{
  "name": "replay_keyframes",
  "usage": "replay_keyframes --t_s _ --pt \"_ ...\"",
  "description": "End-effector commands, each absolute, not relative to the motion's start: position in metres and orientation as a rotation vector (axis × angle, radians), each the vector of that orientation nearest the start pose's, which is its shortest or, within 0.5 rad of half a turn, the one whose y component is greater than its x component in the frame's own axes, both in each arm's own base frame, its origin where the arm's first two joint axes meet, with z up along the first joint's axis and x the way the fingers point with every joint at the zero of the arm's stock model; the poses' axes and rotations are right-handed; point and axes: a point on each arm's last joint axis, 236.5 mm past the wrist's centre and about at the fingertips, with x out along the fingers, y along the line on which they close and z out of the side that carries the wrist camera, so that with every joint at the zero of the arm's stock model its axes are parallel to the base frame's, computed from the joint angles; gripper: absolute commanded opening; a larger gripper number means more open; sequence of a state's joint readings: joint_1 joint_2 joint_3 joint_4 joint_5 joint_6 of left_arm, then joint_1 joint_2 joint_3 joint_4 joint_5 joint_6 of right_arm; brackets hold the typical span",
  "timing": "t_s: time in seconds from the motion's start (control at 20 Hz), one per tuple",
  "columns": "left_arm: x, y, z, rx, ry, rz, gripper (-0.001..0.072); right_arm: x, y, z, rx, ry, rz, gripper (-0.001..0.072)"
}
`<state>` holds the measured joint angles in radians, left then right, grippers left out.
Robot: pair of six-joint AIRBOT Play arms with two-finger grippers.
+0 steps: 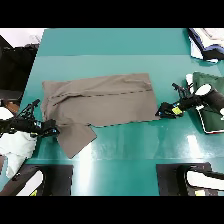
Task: Fold the shirts.
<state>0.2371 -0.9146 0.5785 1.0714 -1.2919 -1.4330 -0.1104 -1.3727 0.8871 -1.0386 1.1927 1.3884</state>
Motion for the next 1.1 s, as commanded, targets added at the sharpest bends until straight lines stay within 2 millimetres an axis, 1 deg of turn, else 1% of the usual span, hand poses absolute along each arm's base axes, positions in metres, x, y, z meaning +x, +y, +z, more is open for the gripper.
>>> replay_keyframes --t_s 0.0,0.05,0.1,0.2,0.25,0.35,0.4,0.45,0.55,0.65,0.7,0.75,0.8,0.85,0.95,1.05 --pt "0.218 -0.060 -0.044 -0.569 1.495 -0.184 0.0029 0.303 0.079 -0.083 0.506 1.572 0.266 0.0243" --pt "0.217 -0.060 -0.044 -0.568 1.497 -0.186 0.0029 0.301 0.079 -0.083 0.495 1.577 0.283 0.0108" --pt "0.217 -0.061 -0.044 -0.561 1.498 -0.194 0.0029 0.298 0.080 -0.083 0.477 1.584 0.303 0.0016" --pt "0.216 -0.061 -0.044 -0.556 1.502 -0.201 0.0028 0.294 0.079 -0.081 0.466 1.599 0.312 0.0014" --pt "0.215 -0.062 -0.042 -0.555 1.506 -0.207 0.0028 0.292 0.074 -0.078 0.453 1.597 0.304 0.0013" --pt "0.216 -0.062 -0.034 -0.546 1.508 -0.222 0.0027 0.289 0.052 -0.063 0.394 1.564 0.266 0.0013" --pt "0.217 -0.063 -0.028 -0.535 1.508 -0.235 0.0027 0.284 0.041 -0.053 0.374 1.553 0.246 0.0013" --pt "0.217 -0.068 -0.021 -0.507 1.512 -0.266 0.0027 0.274 0.029 -0.040 0.365 1.553 0.226 0.0013" --pt "0.211 -0.087 -0.011 -0.435 1.539 -0.351 0.0026 0.246 0.012 -0.015 0.367 1.576 0.196 0.0013" --pt "0.195 -0.113 -0.003 -0.346 1.588 -0.462 0.0027 0.225 -0.003 0.006 0.361 1.565 0.152 0.0013" --pt "0.189 -0.122 0.000 -0.310 1.604 -0.500 0.0028 0.223 -0.006 0.016 0.363 1.530 0.136 0.0012" --pt "0.188 -0.129 0.006 -0.288 1.603 -0.526 0.0028 0.223 -0.011 0.025 0.363 1.481 0.112 0.0012" --pt "0.193 -0.133 0.016 -0.279 1.581 -0.534 0.0028 0.226 -0.014 0.034 0.360 1.425 0.094 0.0012" --pt "0.203 -0.134 0.027 -0.272 1.539 -0.538 0.0028 0.231 -0.016 0.041 0.360 1.374 0.078 0.0013" --pt "0.236 -0.131 0.055 -0.235 1.403 -0.521 0.0028 0.244 -0.014 0.052 0.366 1.281 0.073 0.0013" --pt "0.276 -0.131 0.088 -0.224 1.223 -0.497 0.0028 0.264 -0.008 0.061 0.388 1.196 0.092 0.0013"
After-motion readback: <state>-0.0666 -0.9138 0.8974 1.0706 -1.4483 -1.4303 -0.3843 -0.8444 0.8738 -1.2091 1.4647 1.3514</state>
